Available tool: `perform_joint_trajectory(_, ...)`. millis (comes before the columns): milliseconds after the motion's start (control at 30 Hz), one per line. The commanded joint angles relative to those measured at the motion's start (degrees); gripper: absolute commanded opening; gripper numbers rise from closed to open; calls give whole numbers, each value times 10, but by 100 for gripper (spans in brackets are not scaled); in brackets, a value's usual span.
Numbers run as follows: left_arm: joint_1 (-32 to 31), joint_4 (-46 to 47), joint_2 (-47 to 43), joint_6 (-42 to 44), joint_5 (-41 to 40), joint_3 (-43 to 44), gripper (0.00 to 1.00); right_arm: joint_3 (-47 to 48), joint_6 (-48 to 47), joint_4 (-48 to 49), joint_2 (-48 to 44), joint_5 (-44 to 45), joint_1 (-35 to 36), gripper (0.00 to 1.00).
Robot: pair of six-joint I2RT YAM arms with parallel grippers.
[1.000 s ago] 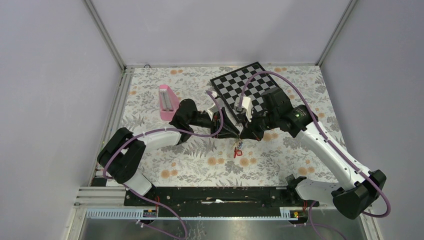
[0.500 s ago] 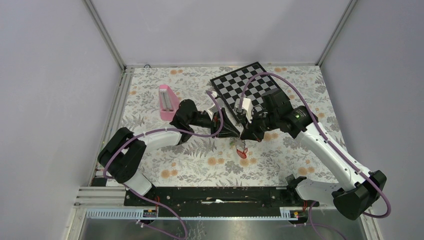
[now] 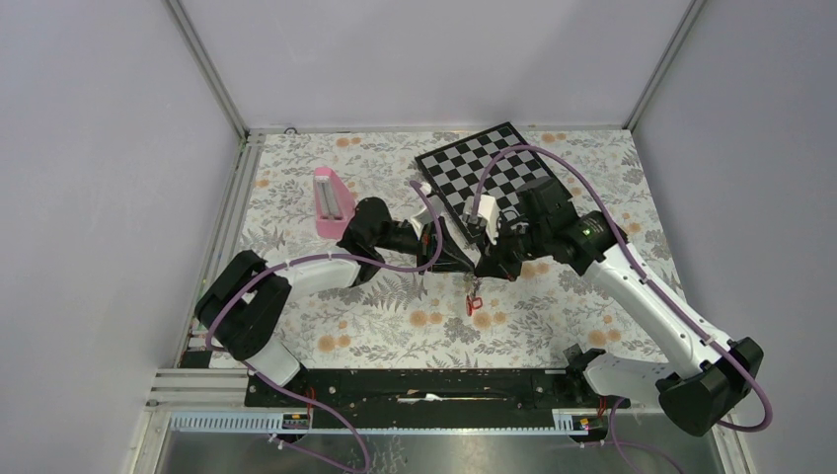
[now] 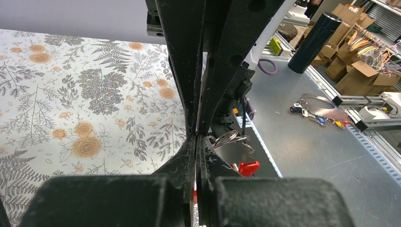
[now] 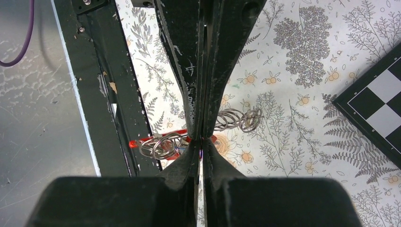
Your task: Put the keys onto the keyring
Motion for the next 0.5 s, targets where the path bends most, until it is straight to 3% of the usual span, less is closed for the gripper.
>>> perform_joint_trajectory(0,-2,79,0,-19,7,11,0,-8,1,31,-29,-22,1,12)
perform_joint_trajectory(200,-1,203,7,-97,22,-6,0,-36,6,51,-70,-46,-22,33)
perform_joint_trajectory(300,-2,265,17,-142,26,-10,0,-51,6,59,-91,-62,-33,37)
perform_joint_trajectory(467,-2,264,17,-138,23,-15,0,-64,8,68,-111,-93,-46,37)
